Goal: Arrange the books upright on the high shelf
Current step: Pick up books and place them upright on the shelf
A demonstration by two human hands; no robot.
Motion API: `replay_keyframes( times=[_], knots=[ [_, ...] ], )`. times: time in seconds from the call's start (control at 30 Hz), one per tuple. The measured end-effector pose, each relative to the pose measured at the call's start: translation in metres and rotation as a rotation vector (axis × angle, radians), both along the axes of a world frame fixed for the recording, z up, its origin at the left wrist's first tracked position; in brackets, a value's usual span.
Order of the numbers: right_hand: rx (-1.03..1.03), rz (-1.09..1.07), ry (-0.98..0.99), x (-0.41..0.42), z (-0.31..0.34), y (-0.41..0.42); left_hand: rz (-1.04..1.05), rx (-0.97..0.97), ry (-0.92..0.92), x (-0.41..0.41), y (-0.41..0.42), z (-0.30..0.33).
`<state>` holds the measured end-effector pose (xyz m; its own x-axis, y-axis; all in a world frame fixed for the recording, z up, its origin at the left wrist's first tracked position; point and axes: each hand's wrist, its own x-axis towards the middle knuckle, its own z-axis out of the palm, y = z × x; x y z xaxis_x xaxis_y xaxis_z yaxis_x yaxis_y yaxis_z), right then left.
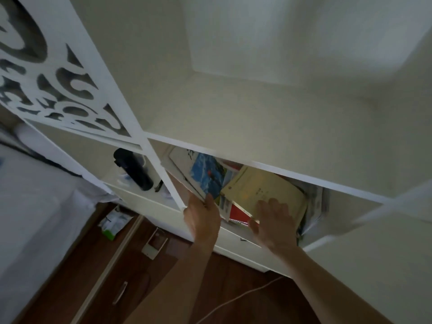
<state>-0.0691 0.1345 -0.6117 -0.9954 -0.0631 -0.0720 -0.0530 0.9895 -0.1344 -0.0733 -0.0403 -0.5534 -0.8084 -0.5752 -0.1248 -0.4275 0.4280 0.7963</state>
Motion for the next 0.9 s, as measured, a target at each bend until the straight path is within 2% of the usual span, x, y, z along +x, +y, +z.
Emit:
replay_keyframes(
  times=[0.13,0.2,0.3,0.37,0.53,0.63,0.73,0.83,0.9],
  knots=[
    [-0.478,-0.13,-0.248,-0.001,0.063,-0.015,-0.128,0.113,0.101,0.072,-0.05,0.032],
    [-0.729,-0.143,-0.278,0.008,0.096,-0.028,-0.189,0.179,0.086,0.11,-0.081,0.053],
    [-1.041,-0.105,-0.374,0.038,0.136,-0.052,-0.237,0.421,0.054,0.159,-0.114,0.096],
    [-1.154,0.004,-0.372,0.068,0.166,-0.069,-0.261,0.552,0.062,0.18,-0.125,0.128],
    [-1.184,0.173,0.065,0.134,0.252,-0.085,-0.252,0.653,0.223,0.208,-0.125,0.206],
    [-1.281,0.153,0.26,0.159,0.316,-0.067,-0.267,0.548,0.387,0.214,-0.101,0.254],
    [-1.323,0.134,0.474,0.184,0.382,-0.027,-0.291,0.402,0.64,0.216,-0.059,0.308],
    [-1.258,0.162,0.689,0.199,0.45,0.024,-0.425,0.31,0.901,0.209,-0.003,0.375],
    [-1.126,0.205,0.833,0.199,0.492,0.061,-0.645,0.258,1.007,0.191,0.033,0.419]
  ],
)
